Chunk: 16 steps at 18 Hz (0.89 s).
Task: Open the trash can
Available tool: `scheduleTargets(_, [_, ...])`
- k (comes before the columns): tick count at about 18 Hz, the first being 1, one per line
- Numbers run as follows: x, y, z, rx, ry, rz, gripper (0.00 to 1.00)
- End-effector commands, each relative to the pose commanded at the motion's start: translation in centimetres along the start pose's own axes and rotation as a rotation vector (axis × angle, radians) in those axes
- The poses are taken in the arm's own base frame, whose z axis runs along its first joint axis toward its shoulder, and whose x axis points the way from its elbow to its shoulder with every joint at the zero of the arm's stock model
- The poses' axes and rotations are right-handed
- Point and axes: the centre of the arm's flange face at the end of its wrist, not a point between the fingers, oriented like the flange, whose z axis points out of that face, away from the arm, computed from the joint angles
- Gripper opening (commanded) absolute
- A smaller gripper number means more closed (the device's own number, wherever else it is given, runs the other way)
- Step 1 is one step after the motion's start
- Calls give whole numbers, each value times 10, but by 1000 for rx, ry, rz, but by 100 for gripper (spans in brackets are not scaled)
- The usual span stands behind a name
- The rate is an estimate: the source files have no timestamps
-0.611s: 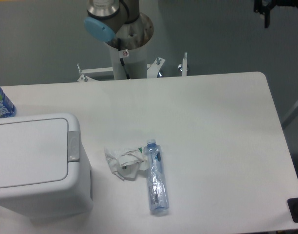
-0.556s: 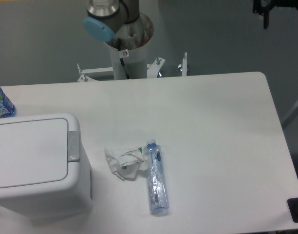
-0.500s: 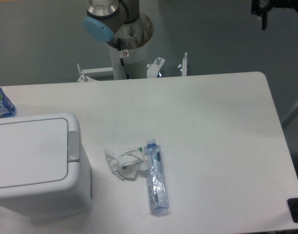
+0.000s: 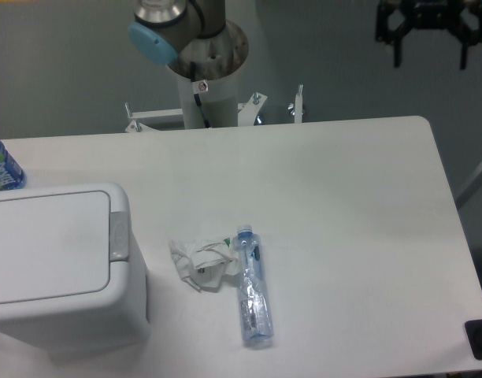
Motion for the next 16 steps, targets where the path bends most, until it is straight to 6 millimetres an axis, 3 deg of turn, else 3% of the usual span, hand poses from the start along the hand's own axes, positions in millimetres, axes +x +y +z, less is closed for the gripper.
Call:
scheduleTargets(7, [93,-117,33,106,75,-309,100])
scheduleTargets(11, [141,-174,54,110,149,-413,100])
scheduleTargets(13, [159,-195,59,142,165,-437,100])
scheduleTargets(16, [175,-210,68,171,197,-507,100])
